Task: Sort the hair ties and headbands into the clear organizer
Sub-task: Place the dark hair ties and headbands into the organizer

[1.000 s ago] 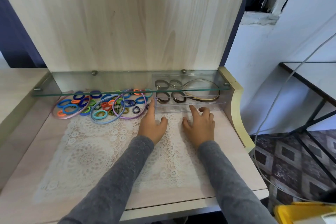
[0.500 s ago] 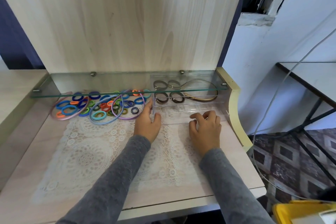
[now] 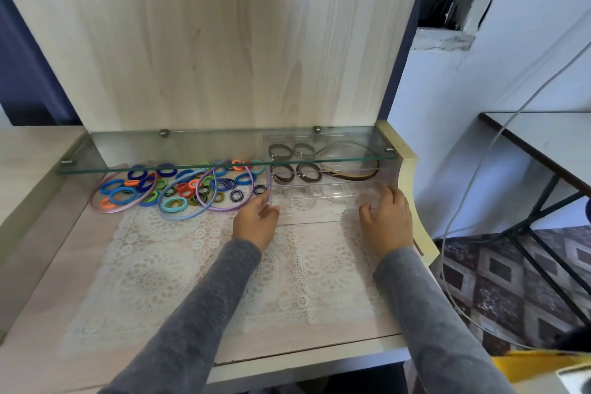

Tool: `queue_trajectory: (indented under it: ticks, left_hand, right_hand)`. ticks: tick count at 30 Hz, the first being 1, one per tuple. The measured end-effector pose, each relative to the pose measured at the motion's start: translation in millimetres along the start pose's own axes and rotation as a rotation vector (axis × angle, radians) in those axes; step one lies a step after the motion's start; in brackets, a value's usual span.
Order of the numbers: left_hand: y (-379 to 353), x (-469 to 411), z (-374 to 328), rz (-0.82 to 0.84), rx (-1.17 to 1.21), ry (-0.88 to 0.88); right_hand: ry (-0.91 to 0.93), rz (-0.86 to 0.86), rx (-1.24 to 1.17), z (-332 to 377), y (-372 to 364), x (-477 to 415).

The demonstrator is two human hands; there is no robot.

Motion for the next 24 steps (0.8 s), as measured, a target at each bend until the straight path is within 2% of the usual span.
queue_trajectory:
  ticks: [7, 24]
  left_hand:
    - [0.1, 15.9, 4.0, 0.0, -0.007, -0.011]
    - [0.9, 54.5, 15.4, -0.026, 0.029, -0.006]
  right_hand:
    - [-0.011, 0.099, 0.114, -6.3, -3.0, 8.7]
    - [-0.018, 0.164, 0.187, -14.7, 9.2, 39.1]
Point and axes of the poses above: each hand's wrist, its own x-axis away from the middle knuckle, its own y-axis out of the back of the hand, z = x × y, the point moved 7 cm from there along -x, towards the middle knuckle, and after that the axes turned 2 degrees about -x, right-handed, at the moved point
